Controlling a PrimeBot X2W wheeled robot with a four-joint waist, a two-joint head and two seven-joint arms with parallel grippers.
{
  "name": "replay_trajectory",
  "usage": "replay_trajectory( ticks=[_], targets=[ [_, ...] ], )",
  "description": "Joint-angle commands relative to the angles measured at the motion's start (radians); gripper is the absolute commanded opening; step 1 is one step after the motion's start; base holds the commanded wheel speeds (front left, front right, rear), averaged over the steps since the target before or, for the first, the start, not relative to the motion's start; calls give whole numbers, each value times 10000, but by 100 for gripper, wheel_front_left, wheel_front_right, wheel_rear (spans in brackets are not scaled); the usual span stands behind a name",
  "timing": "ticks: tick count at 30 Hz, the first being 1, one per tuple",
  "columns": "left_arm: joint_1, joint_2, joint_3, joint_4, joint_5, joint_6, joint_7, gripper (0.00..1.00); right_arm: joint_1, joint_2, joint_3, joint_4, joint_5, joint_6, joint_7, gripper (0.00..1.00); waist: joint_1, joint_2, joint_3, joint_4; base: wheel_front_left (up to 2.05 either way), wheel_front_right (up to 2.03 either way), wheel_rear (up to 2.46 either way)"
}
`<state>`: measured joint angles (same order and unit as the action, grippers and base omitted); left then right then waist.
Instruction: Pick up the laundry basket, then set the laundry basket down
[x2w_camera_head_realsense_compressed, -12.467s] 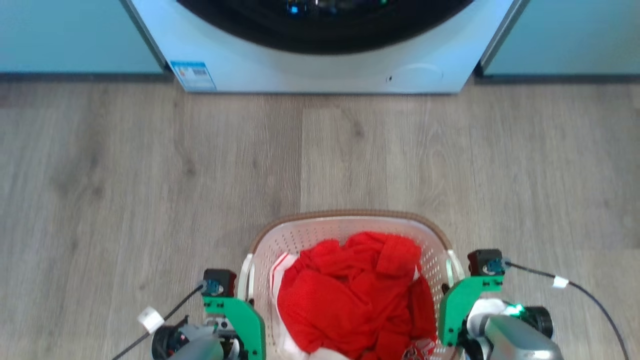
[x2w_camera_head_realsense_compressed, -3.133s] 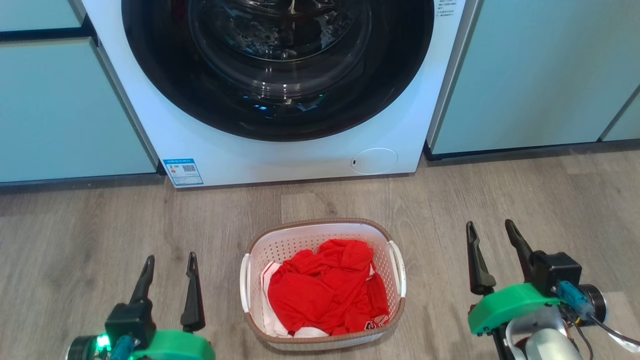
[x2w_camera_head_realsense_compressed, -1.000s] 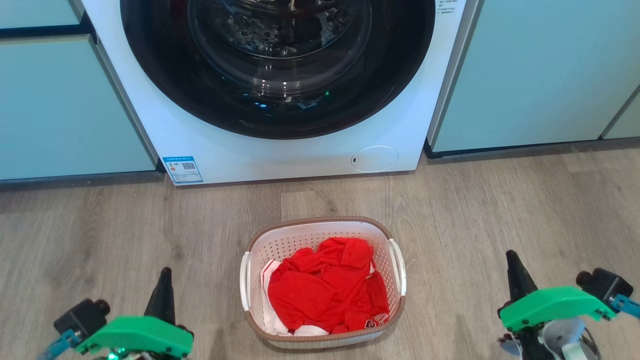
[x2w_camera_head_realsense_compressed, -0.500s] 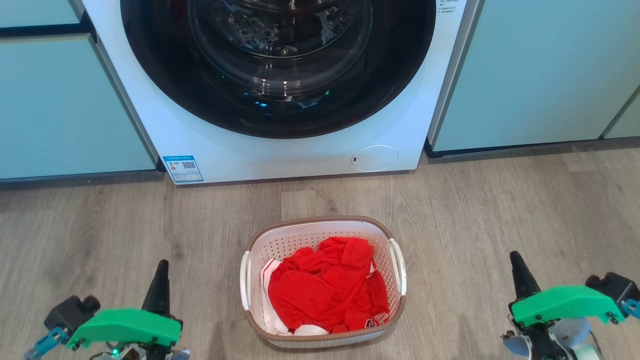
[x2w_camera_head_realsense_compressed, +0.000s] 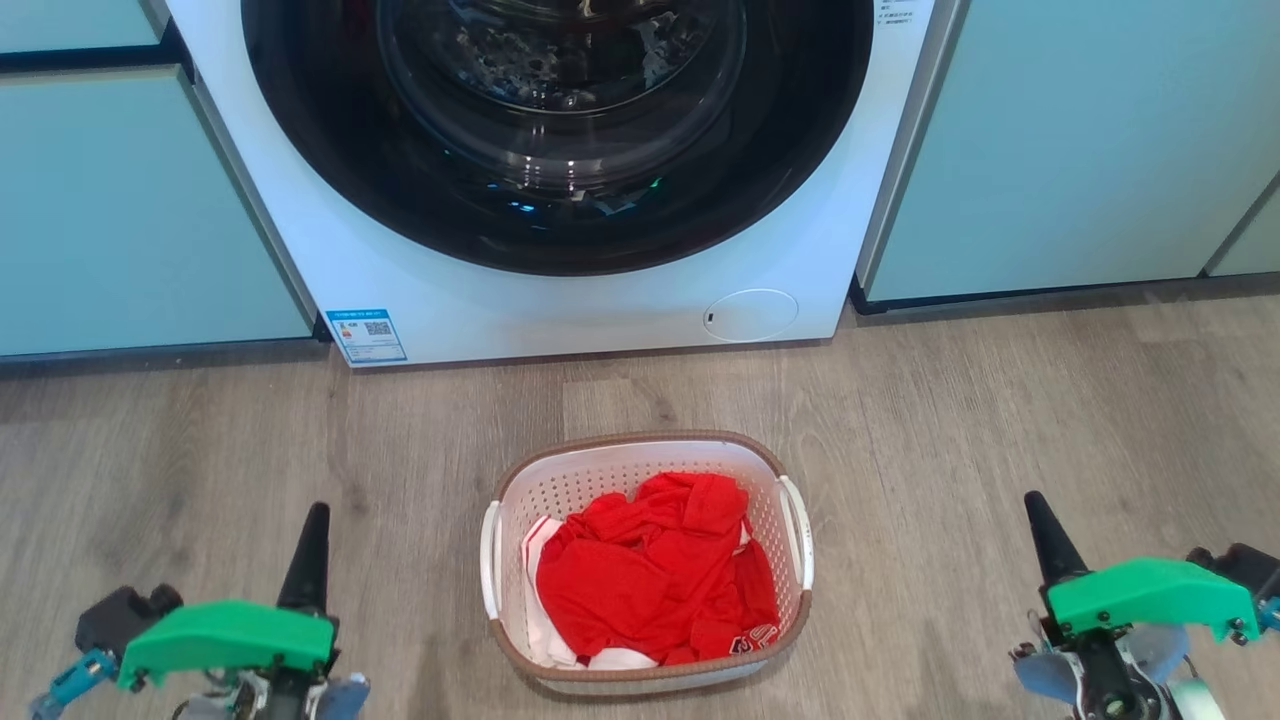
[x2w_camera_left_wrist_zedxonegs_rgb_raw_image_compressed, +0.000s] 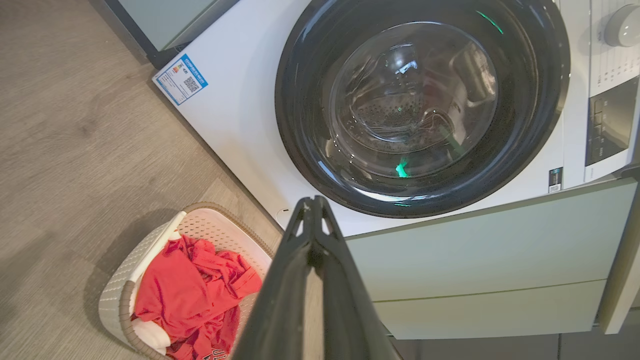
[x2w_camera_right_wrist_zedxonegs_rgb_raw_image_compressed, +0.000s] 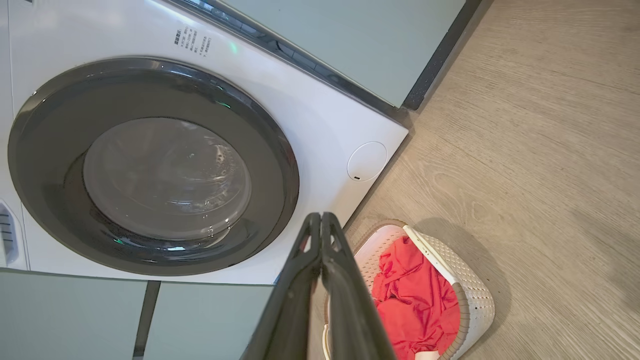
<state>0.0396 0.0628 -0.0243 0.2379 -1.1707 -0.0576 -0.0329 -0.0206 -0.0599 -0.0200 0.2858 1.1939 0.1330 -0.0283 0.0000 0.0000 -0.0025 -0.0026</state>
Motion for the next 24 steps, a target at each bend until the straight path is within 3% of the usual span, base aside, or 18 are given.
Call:
replay_trajectory(
  ticks=[1,24],
  targets=[
    [-609,169,300,-276,-319,-113,89,0,-521,-154,57,-369,309,-16,72,0,0,0,2,1,0,0,0],
    [-1132,152,744,-68,-3052,-499,761,0,-723,-146,-359,-407,2882,-20,746,0,0,0,36,17,0,0,0]
  ],
)
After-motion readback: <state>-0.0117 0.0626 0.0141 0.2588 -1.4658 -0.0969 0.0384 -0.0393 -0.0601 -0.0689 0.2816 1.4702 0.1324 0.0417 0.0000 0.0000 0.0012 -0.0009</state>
